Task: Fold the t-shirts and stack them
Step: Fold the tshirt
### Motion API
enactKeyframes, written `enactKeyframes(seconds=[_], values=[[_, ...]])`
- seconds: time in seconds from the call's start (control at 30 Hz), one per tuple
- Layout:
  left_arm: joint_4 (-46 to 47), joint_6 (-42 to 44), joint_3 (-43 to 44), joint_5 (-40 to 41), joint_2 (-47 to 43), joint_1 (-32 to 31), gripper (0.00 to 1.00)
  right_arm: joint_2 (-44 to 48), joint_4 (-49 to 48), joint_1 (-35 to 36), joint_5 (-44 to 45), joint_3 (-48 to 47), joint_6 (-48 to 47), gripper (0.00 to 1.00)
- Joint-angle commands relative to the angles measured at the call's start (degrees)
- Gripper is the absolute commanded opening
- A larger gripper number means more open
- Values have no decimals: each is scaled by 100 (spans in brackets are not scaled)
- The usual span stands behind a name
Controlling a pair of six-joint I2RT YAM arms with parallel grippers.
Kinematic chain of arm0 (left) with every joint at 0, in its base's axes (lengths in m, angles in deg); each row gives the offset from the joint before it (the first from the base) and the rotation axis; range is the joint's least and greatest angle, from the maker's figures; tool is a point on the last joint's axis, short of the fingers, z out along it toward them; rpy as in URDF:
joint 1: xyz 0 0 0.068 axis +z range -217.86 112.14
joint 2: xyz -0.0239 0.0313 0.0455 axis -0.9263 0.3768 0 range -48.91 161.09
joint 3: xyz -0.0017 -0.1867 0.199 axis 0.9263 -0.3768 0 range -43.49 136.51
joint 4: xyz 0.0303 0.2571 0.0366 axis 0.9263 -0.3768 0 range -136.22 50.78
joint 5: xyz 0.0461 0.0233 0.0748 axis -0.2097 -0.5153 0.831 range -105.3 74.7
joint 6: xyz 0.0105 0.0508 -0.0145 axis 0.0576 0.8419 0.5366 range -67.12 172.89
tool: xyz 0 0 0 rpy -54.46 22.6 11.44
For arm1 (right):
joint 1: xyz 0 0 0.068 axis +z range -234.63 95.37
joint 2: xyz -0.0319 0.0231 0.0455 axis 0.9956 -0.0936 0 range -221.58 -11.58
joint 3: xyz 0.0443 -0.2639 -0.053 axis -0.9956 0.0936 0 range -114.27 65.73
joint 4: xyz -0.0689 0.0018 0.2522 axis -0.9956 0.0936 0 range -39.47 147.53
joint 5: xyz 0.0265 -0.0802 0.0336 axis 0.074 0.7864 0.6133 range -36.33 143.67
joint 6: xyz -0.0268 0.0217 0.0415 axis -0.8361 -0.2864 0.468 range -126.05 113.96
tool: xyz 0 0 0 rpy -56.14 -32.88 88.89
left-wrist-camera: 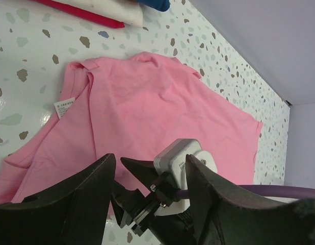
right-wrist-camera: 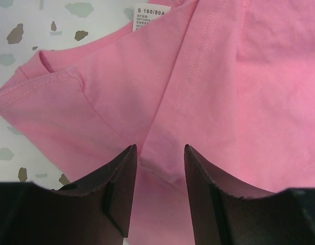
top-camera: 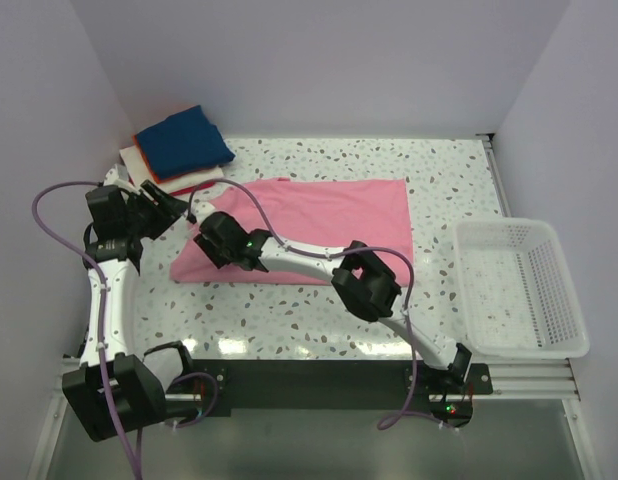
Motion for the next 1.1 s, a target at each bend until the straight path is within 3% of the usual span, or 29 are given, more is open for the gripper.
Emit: enactKeyframes(seconds=[0.0,0.27,0.53,0.67,1.07], values=[[124,0,206,-237,-6,-10,62,-111,-105,65,28,-284,-118,46],[159,17,162,-264,64,-10,62,-155,-140,83,107,-240,-65,42],[194,44,127,-272,90,-10,62,-32,-263,74,327,-152,-39,12],[203,44,91,-255,90,-10,62,38,-333,65,440,-144,14,4],[291,70,-111,-184,117,-10,62,372,-378,-400,388,-126,357,1]])
